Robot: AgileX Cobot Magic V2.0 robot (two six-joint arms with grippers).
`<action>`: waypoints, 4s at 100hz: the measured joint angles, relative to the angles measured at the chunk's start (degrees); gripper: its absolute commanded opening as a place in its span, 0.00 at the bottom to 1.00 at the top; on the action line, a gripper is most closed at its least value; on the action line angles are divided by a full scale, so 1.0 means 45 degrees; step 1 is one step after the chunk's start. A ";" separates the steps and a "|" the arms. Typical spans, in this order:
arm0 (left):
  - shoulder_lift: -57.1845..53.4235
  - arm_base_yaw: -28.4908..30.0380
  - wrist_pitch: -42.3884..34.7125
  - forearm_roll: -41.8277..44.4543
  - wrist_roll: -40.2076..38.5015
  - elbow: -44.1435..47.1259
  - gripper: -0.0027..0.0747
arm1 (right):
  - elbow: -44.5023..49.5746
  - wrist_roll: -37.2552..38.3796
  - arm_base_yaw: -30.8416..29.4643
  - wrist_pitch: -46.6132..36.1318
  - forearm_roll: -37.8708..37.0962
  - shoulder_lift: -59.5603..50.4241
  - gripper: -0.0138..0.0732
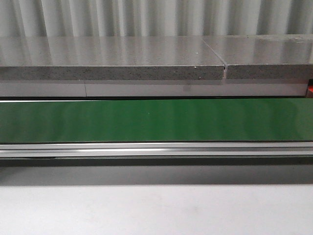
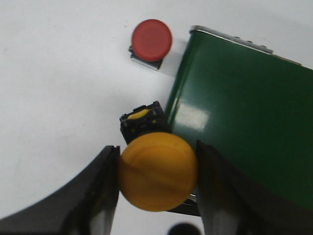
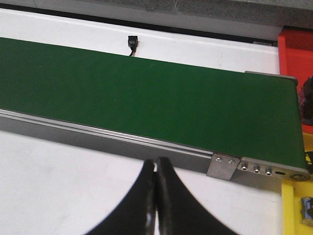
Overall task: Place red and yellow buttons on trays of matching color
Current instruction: 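Move the held yellow button over the green belt with the left gripper, then set the yellow button on the belt and open the left gripper, then grasp a red push-button from the cluster with the left gripper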
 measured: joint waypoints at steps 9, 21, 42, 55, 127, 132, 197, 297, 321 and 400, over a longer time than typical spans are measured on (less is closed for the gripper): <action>0.0029 -0.0524 0.0057 0.0000 0.0026 0.0000 0.30 | 0.0000 0.0000 0.0000 0.0000 0.0000 0.0000 0.07; 0.0397 -0.1080 0.0086 0.0000 0.0026 0.0000 0.30 | 0.0000 0.0000 0.0000 0.0000 0.0000 0.0000 0.07; 0.1012 -0.1635 0.0086 0.0000 0.0105 0.0000 0.30 | 0.0000 0.0000 0.0000 0.0000 0.0000 0.0000 0.07; 0.1370 -0.1662 0.0115 0.0000 0.0105 0.0000 0.31 | 0.0000 0.0000 0.0000 0.0000 0.0000 0.0000 0.07; 0.1549 -0.1508 -0.0088 -0.0621 -0.0475 -0.1678 0.67 | 0.0000 0.0000 0.0000 0.0000 0.0000 0.0000 0.07; 0.1549 -0.1341 -0.0088 -0.0474 -0.0689 -0.1796 0.67 | 0.0000 0.0000 0.0000 0.0000 0.0000 0.0000 0.07; 0.3637 0.0608 0.0565 -0.0292 -0.0967 -0.2081 0.60 | 0.0000 0.0000 0.0000 0.0000 0.0000 0.0000 0.07; 0.6425 0.0608 -0.0186 -0.1174 -0.0967 -0.3838 0.60 | 0.0000 0.0000 0.0000 0.0000 0.0000 0.0000 0.07; 0.6612 0.0608 -0.0404 -0.1174 -0.0967 -0.3838 0.60 | 0.0000 0.0000 0.0000 0.0000 0.0000 0.0000 0.07; 0.6112 0.0608 -0.0581 -0.1068 -0.0627 -0.3838 0.33 | 0.0000 0.0000 0.0000 0.0000 0.0000 0.0000 0.07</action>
